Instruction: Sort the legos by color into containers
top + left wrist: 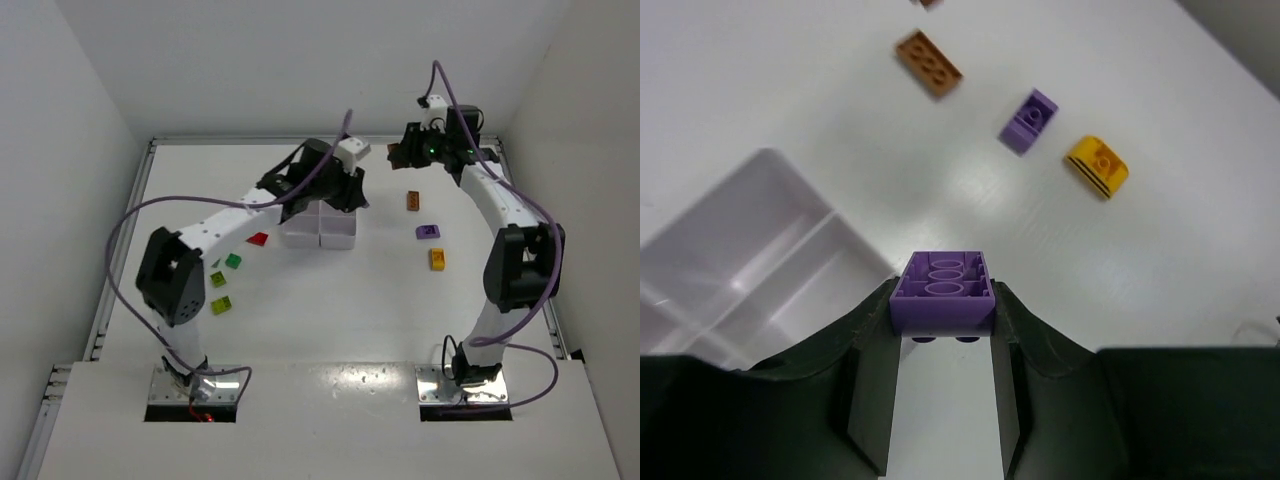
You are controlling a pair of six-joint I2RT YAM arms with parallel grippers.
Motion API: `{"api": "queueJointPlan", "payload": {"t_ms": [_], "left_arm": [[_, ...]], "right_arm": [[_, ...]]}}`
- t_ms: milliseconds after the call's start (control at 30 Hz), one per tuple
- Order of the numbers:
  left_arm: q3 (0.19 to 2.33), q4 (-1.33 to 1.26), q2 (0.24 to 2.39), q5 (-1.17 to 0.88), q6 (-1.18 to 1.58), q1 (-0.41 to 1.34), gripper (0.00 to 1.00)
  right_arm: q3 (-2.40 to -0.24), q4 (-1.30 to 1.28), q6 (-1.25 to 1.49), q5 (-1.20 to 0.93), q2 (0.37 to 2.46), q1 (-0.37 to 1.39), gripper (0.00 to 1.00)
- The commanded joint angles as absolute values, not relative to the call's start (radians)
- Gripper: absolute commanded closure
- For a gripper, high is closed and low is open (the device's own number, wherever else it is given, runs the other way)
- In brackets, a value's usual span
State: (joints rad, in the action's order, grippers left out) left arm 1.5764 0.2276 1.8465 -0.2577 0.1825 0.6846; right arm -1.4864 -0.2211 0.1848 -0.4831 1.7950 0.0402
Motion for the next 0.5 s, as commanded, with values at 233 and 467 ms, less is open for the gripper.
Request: {"api": "queueJointPlan", "payload": {"t_ms": [233, 467], "left_arm": [[1.365, 0.172, 1.660, -0.285, 0.247, 0.511, 1.00], [1.365, 0.172, 1.660, -0.308, 0.256, 0.440, 1.00]], "right_arm": [[-1.669, -0.209, 0.138, -0.561, 1.948, 0.198, 1.00], [-1.678, -0.199, 0.118, -0.561, 1.983, 0.262, 1.00]]}}
